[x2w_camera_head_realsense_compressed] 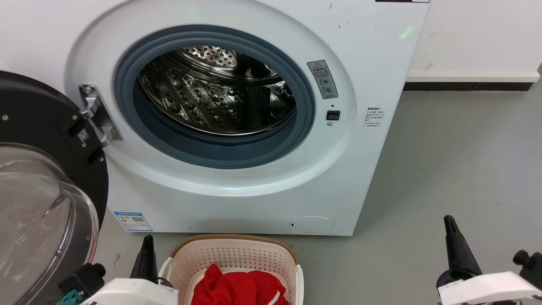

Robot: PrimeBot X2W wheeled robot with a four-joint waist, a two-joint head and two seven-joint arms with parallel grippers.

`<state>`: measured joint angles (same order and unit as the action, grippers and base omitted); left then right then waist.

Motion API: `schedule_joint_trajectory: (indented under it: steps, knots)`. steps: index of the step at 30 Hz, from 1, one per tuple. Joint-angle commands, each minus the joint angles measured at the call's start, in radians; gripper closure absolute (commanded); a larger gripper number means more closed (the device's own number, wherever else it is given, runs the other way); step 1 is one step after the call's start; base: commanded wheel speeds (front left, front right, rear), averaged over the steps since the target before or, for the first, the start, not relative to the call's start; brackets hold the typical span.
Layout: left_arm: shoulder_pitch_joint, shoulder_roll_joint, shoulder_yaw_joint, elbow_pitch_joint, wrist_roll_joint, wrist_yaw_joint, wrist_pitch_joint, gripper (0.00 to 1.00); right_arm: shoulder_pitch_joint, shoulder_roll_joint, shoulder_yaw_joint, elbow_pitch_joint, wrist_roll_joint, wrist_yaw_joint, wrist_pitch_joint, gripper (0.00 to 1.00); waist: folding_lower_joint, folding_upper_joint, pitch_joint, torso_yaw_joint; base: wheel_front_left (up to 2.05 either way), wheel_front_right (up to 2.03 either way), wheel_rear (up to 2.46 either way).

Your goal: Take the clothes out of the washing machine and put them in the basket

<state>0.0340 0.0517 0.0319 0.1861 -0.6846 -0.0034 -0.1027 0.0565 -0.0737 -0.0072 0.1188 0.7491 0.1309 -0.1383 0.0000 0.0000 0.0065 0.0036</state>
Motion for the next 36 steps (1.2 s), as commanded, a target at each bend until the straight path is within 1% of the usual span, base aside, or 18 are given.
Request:
schedule_joint_trajectory:
  steps: [1,14,36]
  knots:
    - [-0.023,0.0,0.004,-0.008,-0.029,-0.006,0.005,1.0,-0.029,-0.009,-0.002,-0.006,0.03,0.0,0.005,1.0,0.0,0.0,0.0,0.0,0.0,0.0,0.0]
    - [-0.053,0.0,0.022,0.006,-0.224,-0.034,0.051,1.0,-0.059,-0.012,-0.011,0.022,0.222,0.0,0.048,1.0,0.0,0.0,-0.001,-0.001,0.0,0.0,0.0]
    - [-0.089,-0.001,0.045,0.025,-0.48,-0.069,0.113,1.0,-0.099,-0.013,-0.029,0.059,0.472,0.0,0.109,1.0,0.0,0.0,-0.001,-0.001,0.0,0.0,0.0]
